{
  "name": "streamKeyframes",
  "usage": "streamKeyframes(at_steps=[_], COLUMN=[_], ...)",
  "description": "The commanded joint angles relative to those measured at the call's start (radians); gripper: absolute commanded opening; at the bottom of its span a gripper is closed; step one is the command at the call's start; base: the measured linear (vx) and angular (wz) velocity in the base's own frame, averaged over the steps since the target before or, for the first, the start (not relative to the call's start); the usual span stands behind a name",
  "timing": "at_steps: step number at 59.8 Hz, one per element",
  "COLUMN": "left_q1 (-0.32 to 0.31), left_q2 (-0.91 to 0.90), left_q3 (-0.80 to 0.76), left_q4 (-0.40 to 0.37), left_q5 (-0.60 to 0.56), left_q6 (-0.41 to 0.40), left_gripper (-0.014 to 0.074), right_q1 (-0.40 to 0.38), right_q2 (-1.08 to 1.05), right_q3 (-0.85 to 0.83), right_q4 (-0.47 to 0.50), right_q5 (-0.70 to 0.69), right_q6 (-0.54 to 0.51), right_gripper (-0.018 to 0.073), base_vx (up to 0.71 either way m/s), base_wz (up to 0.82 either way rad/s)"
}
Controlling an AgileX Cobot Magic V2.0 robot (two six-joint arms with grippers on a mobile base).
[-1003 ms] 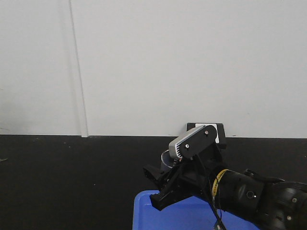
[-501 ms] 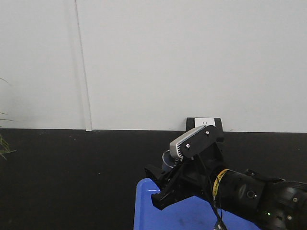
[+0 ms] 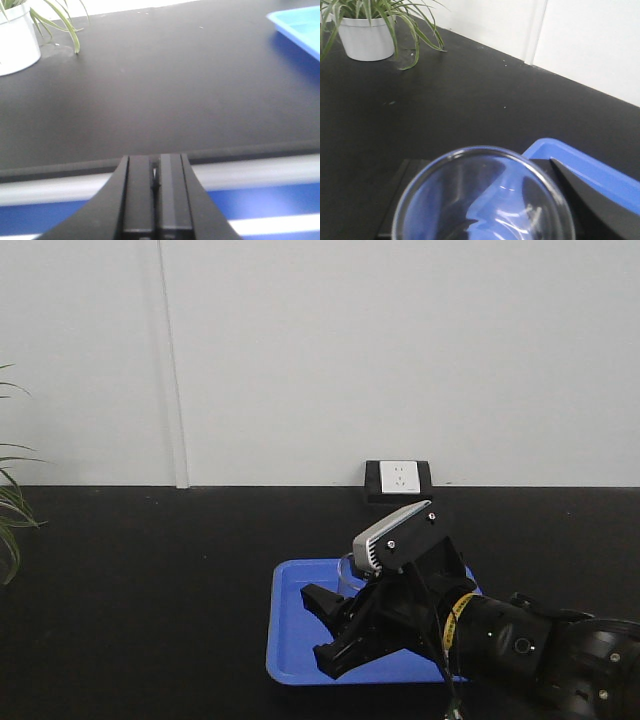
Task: Move beaker to silver tray on left bench
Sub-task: 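Lift the beaker out of the blue tray with the right gripper, then carry the beaker in the right gripper while the base turns to the silver tray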
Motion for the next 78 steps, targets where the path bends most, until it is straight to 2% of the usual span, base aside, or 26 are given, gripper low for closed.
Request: streamKeyframes(at_steps=[1, 49, 78], left_q1=[-0.005, -0.005, -0.005], left_q2=[-0.006, -0.006, -0.006], left_q3=[0.020, 0.020, 0.020], left_q4=[-0.003, -0.003, -0.003], left_q5=[-0.081, -0.081, -0.081], left_q6=[-0.002, -0.002, -0.002], left_gripper=[0.0001, 0.0001, 0.0001], right_q1=[0.000, 0.000, 0.000], right_q2=[-0.038, -0.038, -0.038], right_q3=[-0.035, -0.035, -0.035], right_q4=[0.011, 0.011, 0.011], right_q5=[-0.068, -0.068, -0.068], right_q6=[0.001, 0.001, 0.001], right_gripper=[-0.0011, -0.0011, -0.0011], base_vx=[-0.31, -0.34, -0.31], base_wz=[-0.13, -0.10, 0.06])
